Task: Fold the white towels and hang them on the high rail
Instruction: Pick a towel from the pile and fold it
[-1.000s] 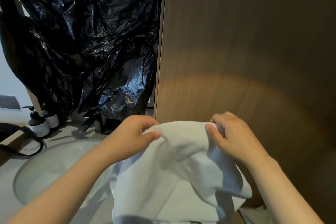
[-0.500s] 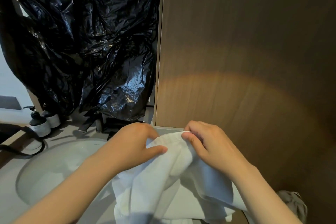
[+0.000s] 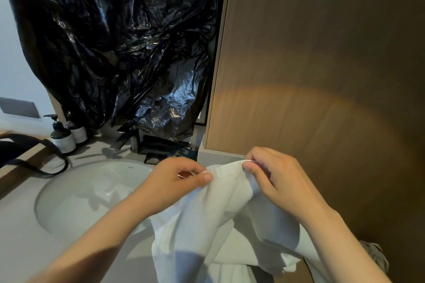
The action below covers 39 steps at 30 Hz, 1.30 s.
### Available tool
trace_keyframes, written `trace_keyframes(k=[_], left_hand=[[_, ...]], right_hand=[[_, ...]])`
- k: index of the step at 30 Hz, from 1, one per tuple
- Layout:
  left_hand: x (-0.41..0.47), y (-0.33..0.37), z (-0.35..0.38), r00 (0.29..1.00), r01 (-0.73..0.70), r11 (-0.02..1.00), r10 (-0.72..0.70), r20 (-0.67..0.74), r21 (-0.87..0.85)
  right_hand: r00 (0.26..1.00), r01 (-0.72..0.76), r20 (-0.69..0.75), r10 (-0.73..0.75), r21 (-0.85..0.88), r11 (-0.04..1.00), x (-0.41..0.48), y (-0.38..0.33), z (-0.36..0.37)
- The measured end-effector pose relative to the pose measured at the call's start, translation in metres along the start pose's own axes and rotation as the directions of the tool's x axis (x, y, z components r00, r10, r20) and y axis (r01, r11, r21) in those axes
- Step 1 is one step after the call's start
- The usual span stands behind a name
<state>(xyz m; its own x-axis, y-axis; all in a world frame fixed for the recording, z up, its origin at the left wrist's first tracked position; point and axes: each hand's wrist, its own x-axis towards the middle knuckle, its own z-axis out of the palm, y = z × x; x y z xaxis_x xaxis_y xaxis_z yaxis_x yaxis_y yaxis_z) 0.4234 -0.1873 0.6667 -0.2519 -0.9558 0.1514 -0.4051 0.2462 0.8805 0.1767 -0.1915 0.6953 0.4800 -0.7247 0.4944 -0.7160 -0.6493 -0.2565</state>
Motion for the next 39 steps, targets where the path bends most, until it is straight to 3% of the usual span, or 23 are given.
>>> trace_keyframes(k=[7,11,13,15,20,22,25,30,36,39], left_hand=[[-0.005,-0.002,0.013,0.995,0.066,0.992,-0.057,0.081,-0.112],[-0.013,-0.015,0.024,0.994,-0.094,0.991,0.087,0.069,0.096],[-0.014,-0.020,0.025,0.994,-0.091,0.974,0.075,0.083,0.207],[-0.016,-0.021,0.025,0.994,-0.072,0.976,0.053,0.097,0.205],[-0.028,-0.013,0.034,0.994,-0.081,0.986,0.092,-0.064,0.145],[-0.034,-0.002,0.039,0.976,-0.164,0.981,0.176,-0.125,0.100],[-0.037,0.014,0.044,0.948,-0.305,0.948,0.311,-0.070,0.090],[-0.035,0.003,0.054,0.985,-0.160,0.976,0.147,0.093,0.151],[-0.040,0.000,0.069,0.988,-0.073,0.966,0.105,-0.116,0.249],[-0.039,-0.001,0.074,0.983,-0.053,0.957,0.100,-0.152,0.285]], right_hand=[[1.000,-0.019,-0.014,0.018,-0.027,0.999,-0.008,0.001,0.000],[0.998,-0.057,-0.011,0.057,-0.032,0.998,-0.013,0.001,0.000],[0.998,-0.059,-0.013,0.059,-0.028,0.998,-0.013,-0.002,0.000],[0.997,-0.072,-0.015,0.072,-0.024,0.997,-0.013,-0.005,-0.001],[0.996,-0.087,-0.032,0.086,-0.033,0.996,-0.015,-0.009,-0.004],[0.995,-0.088,-0.041,0.086,-0.042,0.995,-0.016,-0.010,-0.004],[0.995,-0.095,-0.048,0.092,-0.066,0.993,-0.015,-0.010,-0.002],[0.987,-0.152,-0.041,0.153,0.025,0.988,-0.014,-0.011,0.001],[0.979,-0.204,-0.026,0.204,0.008,0.979,-0.013,-0.013,0.004],[0.977,-0.213,-0.018,0.213,0.002,0.977,-0.011,-0.015,0.003]])
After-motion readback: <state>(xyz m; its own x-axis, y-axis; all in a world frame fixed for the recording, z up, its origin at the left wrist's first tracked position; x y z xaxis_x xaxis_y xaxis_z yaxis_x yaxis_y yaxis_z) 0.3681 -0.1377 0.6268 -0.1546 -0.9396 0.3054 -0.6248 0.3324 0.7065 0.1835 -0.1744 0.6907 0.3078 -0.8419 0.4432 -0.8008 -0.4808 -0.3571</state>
